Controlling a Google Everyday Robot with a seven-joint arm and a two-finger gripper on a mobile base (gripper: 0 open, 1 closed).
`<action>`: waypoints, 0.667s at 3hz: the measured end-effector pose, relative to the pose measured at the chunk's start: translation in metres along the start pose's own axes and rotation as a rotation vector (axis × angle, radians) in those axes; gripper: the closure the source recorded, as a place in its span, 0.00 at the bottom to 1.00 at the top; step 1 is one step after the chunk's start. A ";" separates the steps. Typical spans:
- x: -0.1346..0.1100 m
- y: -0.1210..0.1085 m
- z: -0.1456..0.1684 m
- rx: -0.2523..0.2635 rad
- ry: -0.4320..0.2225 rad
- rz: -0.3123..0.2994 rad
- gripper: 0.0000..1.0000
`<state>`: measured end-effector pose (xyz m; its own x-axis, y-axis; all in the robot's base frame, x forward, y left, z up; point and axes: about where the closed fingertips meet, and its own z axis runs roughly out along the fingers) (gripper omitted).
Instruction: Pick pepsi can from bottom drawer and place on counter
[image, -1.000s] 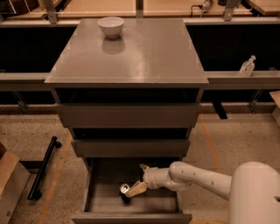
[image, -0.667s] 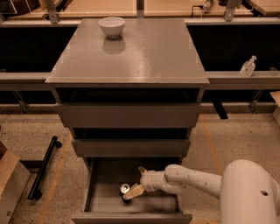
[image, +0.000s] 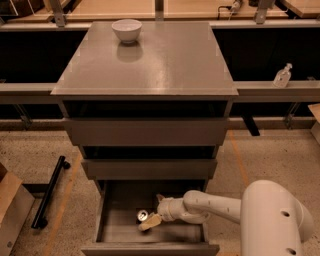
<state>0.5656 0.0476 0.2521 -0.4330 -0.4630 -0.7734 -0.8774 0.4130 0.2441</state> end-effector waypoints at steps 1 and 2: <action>0.011 -0.003 0.008 0.022 0.004 0.014 0.00; 0.020 -0.006 0.022 0.020 -0.009 0.029 0.00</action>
Offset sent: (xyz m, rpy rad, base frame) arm 0.0067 0.0080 -0.0498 0.0272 0.0157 -0.0562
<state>0.5668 0.0533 0.2226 -0.4562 -0.4432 -0.7716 -0.8601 0.4420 0.2547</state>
